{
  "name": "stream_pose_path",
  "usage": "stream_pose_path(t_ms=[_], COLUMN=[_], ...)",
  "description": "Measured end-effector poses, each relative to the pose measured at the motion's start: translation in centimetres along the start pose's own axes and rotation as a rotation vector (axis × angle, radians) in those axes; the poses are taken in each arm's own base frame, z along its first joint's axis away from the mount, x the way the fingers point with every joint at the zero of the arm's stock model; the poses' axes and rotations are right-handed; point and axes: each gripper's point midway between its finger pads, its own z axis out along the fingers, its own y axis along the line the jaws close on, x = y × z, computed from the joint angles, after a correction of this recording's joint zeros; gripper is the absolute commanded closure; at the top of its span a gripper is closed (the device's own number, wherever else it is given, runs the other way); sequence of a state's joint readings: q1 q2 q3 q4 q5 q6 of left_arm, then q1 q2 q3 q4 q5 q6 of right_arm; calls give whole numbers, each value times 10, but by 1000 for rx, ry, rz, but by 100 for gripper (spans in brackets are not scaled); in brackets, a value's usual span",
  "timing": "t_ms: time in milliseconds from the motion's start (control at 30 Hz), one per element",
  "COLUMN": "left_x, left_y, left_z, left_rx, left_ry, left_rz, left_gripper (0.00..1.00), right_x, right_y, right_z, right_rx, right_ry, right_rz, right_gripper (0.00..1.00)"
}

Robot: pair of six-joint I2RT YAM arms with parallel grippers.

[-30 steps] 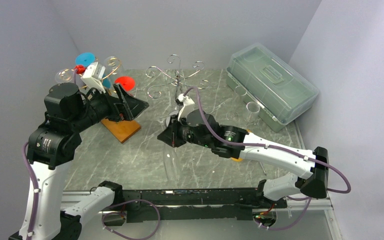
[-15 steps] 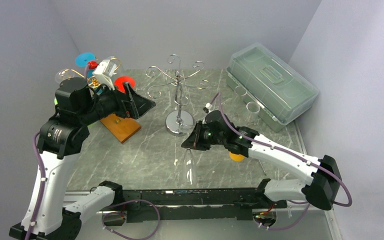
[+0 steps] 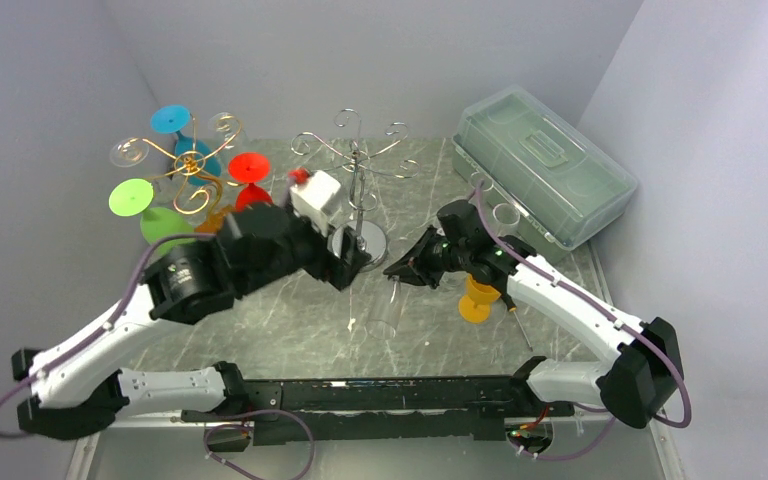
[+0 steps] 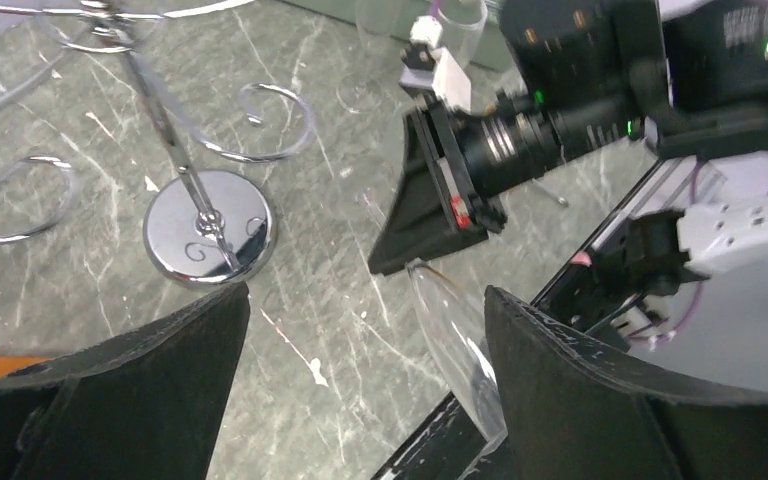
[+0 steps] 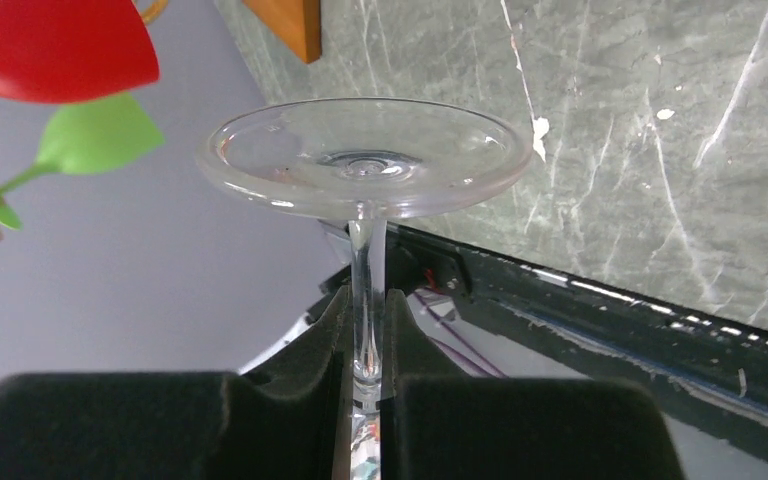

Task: Take the wine glass off the wine glass rack
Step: Place the wine glass at the center of the board.

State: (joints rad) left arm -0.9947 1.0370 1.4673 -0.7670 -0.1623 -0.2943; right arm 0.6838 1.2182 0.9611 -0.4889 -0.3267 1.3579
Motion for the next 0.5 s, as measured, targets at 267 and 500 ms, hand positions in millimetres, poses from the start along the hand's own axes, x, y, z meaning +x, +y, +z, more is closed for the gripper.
stream_pose_path(t_ms=[267,500], left_x=[43,42], left_y=[-46,-23], left_z=[5,-10], left_rx=[-58,-136], left_ry=[-3,-63], left_rz=[247,217], left_gripper=[26,34], right_x=[-18,-29], right_y=[5,13], right_z=[-8,-9], right_rx=[-13,-46], right_ry=[3,24], right_rz=[175,255], right_gripper=[100,100])
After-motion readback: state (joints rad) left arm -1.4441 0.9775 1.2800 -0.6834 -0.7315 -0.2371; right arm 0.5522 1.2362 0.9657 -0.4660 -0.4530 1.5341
